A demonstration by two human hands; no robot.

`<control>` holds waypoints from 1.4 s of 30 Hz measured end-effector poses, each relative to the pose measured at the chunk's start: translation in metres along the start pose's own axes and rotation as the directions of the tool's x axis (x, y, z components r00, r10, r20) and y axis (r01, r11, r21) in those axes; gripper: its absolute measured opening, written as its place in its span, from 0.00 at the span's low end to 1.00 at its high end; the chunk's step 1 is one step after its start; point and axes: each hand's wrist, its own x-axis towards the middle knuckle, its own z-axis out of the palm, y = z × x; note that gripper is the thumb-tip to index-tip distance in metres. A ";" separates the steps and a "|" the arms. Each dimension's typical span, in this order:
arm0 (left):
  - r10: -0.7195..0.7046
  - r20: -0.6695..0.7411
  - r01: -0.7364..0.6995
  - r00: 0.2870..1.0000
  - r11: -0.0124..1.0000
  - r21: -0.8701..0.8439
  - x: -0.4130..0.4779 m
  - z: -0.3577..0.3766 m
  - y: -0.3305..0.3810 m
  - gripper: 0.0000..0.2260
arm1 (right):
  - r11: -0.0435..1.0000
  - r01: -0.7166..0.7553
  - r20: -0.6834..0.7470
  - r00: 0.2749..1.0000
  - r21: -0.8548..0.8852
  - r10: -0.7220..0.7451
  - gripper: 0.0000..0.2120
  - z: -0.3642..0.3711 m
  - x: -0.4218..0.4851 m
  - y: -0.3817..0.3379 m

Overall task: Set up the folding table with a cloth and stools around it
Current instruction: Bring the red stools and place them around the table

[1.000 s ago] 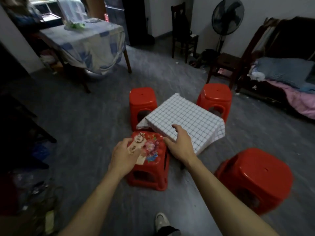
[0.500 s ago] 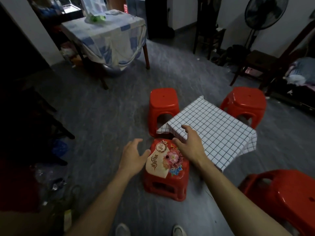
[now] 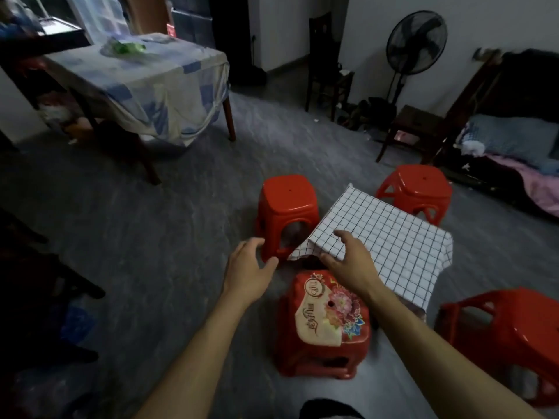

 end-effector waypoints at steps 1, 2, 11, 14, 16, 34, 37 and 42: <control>0.015 0.001 -0.015 1.000 1.000 -0.003 0.008 -0.008 -0.006 0.21 | 1.000 -0.004 -0.015 1.000 -0.017 0.004 0.32 0.006 0.001 -0.008; 0.027 0.000 -0.027 1.000 1.000 -0.009 0.016 -0.015 -0.010 0.21 | 1.000 -0.012 -0.027 1.000 -0.029 0.011 0.32 0.010 0.002 -0.015; 0.102 0.127 -0.096 0.987 0.994 -0.050 0.098 -0.028 -0.039 0.21 | 0.993 -0.114 -0.105 0.988 -0.037 0.110 0.31 0.045 0.062 -0.042; 0.121 0.178 -0.122 0.976 0.992 -0.007 0.132 -0.033 -0.053 0.21 | 0.987 -0.156 -0.114 0.981 0.028 0.158 0.32 0.072 0.098 -0.047; 0.128 0.215 -0.140 0.968 0.989 0.046 0.161 -0.038 -0.065 0.22 | 0.979 -0.181 -0.113 0.975 0.089 0.191 0.32 0.093 0.127 -0.049; 0.366 0.533 -0.456 0.762 0.889 0.042 0.398 0.028 -0.004 0.21 | 0.832 -0.494 -0.337 0.761 0.251 0.554 0.32 0.073 0.252 -0.027; 0.388 0.651 -0.519 0.653 0.855 0.011 0.410 0.065 0.017 0.21 | 0.780 -0.563 -0.391 0.676 0.274 0.625 0.32 0.072 0.245 -0.013; 0.470 0.782 -0.620 0.410 0.772 -0.139 0.430 0.122 0.050 0.22 | 0.690 -0.662 -0.463 0.533 0.294 0.708 0.32 0.061 0.240 -0.006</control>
